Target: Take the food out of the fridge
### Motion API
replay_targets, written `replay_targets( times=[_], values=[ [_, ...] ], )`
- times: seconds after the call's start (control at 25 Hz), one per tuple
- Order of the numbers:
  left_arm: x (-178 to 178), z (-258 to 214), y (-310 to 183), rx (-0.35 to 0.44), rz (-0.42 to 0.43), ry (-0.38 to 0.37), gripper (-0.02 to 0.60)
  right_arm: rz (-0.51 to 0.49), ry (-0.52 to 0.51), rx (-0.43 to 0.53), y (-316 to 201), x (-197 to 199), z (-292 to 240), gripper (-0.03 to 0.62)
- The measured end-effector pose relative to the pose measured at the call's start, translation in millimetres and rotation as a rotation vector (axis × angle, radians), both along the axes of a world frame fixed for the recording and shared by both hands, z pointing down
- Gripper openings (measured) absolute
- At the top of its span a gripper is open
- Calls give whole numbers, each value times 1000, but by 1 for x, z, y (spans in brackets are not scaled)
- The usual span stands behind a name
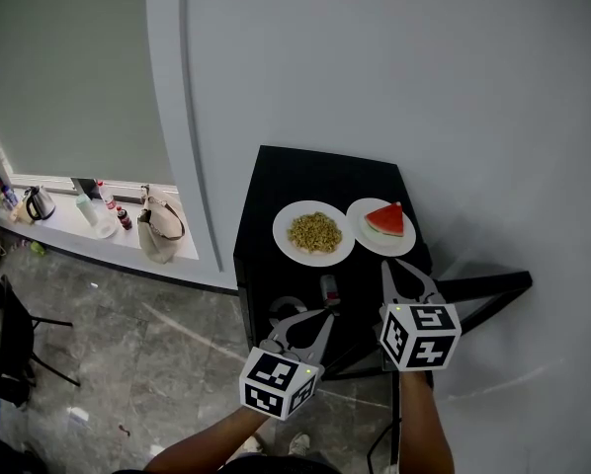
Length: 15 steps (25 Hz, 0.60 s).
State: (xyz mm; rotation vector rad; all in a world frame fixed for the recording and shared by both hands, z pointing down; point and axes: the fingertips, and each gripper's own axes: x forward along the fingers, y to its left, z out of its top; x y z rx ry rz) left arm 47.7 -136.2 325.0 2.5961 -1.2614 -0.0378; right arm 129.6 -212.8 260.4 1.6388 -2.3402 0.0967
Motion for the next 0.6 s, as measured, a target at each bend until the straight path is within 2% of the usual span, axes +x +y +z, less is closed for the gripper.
replay_targets(
  times=[0.2, 0.44, 0.6],
  values=[
    [-7, -7, 2, 10, -36, -25, -3, -64, -86, 9, 31, -15, 6, 14],
    [-16, -4, 12, 20, -84, -88, -5, -145, -126, 25, 73, -42, 24, 15],
    [-23, -1, 20, 26, -115, -133, -5, -162, -137, 15, 96, -52, 43, 14]
  ],
)
